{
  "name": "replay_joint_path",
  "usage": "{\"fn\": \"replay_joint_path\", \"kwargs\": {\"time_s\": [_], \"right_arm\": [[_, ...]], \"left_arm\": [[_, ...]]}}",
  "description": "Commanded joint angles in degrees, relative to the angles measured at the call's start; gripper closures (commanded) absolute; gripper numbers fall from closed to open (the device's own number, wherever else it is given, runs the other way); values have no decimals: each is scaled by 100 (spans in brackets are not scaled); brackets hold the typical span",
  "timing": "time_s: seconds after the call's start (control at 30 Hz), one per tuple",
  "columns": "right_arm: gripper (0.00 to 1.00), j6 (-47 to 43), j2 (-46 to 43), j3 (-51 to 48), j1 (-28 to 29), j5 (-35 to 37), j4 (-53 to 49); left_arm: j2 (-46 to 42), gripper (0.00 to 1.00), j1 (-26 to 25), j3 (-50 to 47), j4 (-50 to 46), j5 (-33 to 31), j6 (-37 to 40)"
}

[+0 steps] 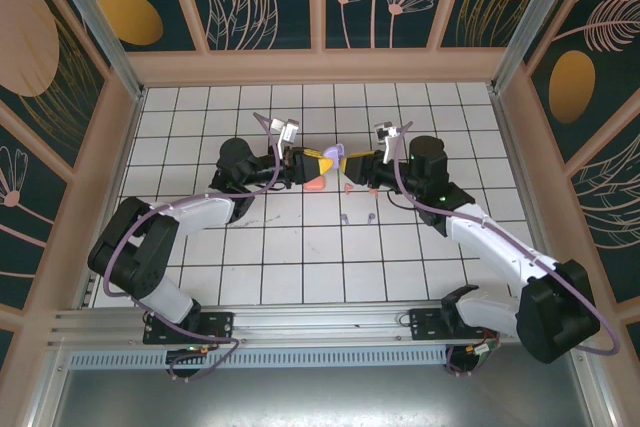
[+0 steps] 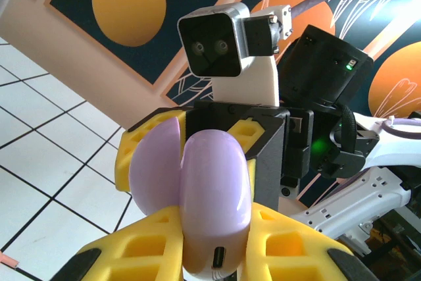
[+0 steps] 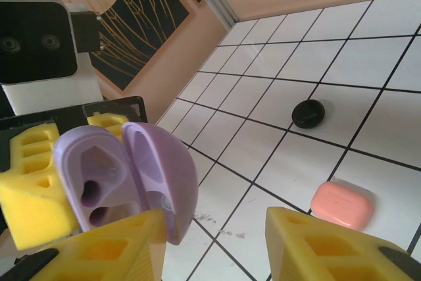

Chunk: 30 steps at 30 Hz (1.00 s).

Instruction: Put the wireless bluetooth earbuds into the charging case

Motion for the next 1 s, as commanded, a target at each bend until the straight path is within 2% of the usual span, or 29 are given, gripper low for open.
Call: {"fn": "replay_joint_path", "kwargs": {"time_s": [0.0, 0.57, 0.97], "right_arm": [[57, 35, 81, 214, -41, 4, 279], [64, 158, 276, 355, -43, 70, 407], [92, 163, 441, 520, 38, -131, 418]], "left_arm": [[25, 100, -24, -37, 297, 134, -60], [69, 100, -32, -61, 387, 146, -105], [140, 100, -42, -73, 381, 151, -126]]}}
